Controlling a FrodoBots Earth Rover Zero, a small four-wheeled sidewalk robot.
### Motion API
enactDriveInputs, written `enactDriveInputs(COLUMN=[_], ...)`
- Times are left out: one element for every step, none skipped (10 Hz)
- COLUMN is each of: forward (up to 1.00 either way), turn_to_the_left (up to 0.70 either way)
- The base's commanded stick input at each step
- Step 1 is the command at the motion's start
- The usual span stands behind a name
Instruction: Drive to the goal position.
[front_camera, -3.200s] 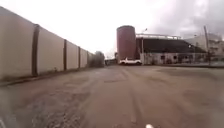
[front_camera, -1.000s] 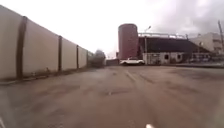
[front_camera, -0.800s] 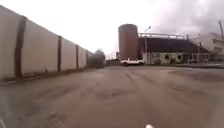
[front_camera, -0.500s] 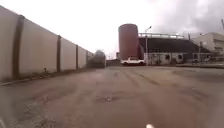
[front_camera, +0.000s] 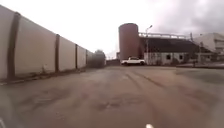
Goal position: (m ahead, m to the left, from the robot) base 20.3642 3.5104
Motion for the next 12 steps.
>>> enactDriveInputs(forward=[0.6,0.6,0.6,0.6,0.6,0.6,0.6,0.6,0.6,0.6,0.6,0.6], turn_to_the_left=[0.0,0.0,0.0,0.0,0.0,0.0,0.05,0.07,0.06,0.01,0.0,0.0])
